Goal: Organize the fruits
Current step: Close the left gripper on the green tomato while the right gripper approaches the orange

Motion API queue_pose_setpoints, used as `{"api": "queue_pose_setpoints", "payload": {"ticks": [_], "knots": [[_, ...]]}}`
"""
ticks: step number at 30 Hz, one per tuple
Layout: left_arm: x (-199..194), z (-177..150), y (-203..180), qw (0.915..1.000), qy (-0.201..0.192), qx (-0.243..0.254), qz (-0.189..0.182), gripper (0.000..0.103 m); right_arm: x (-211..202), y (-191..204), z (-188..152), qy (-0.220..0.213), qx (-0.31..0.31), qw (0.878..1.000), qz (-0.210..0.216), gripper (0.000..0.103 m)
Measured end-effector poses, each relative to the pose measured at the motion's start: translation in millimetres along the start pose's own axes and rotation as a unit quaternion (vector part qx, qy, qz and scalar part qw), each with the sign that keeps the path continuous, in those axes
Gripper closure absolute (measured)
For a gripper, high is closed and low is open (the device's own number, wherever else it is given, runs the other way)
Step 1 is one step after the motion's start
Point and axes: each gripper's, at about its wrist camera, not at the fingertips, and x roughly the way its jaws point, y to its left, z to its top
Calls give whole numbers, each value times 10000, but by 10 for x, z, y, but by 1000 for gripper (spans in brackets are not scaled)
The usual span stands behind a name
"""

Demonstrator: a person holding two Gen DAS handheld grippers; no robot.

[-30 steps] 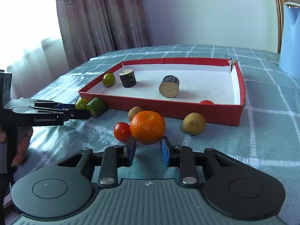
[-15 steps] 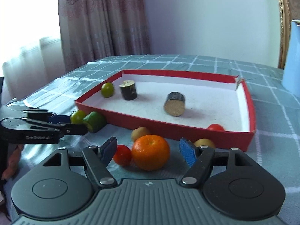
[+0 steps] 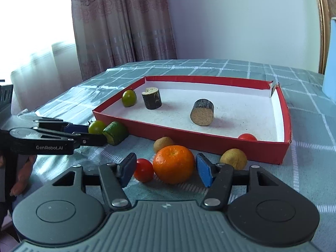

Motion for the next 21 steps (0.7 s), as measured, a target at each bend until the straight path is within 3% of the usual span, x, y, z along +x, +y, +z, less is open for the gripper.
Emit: {"api": "queue_pose_setpoints", "payload": {"ticks": [7,9,13,15,17,21], "knots": [[14,0,-3,10000,33,4,7,68,-70,39,-35,-118,-84,9998,-121,50],[14,2,-2,10000,17,-9,3,68,-103,43,-52,-172,-137,9995,-205,66],[9,-3,-5,10000,7,-1,5,68,-119,58,-71,-152,-163,9997,-138,66],[8,-3,-4,10000,22,-1,-9,68,-155,32,-67,-202,-38,9997,-140,61],[9,-2,-4,10000,30,4,-12,69,-161,-7,-55,-125,108,9999,-21,47],[10,-1,-5,10000,44,17,-12,69,-30,23,-54,148,23,9997,-177,44]]}}
